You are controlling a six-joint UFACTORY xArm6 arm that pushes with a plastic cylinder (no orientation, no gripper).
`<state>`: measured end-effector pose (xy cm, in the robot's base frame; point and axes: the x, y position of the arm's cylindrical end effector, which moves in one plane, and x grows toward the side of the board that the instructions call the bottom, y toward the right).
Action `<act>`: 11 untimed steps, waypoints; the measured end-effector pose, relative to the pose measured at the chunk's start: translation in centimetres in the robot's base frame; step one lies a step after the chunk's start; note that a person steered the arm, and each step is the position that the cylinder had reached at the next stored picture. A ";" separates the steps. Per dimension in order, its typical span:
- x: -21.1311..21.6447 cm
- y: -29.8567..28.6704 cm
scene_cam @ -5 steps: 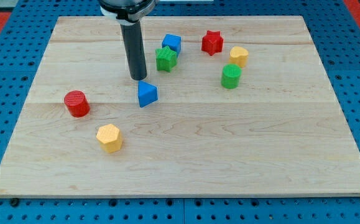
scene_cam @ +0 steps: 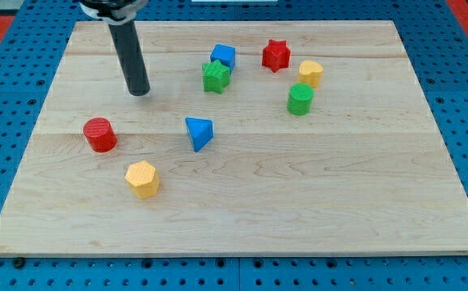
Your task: Separate green star and blue cube
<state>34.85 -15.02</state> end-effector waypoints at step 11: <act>0.9 16.4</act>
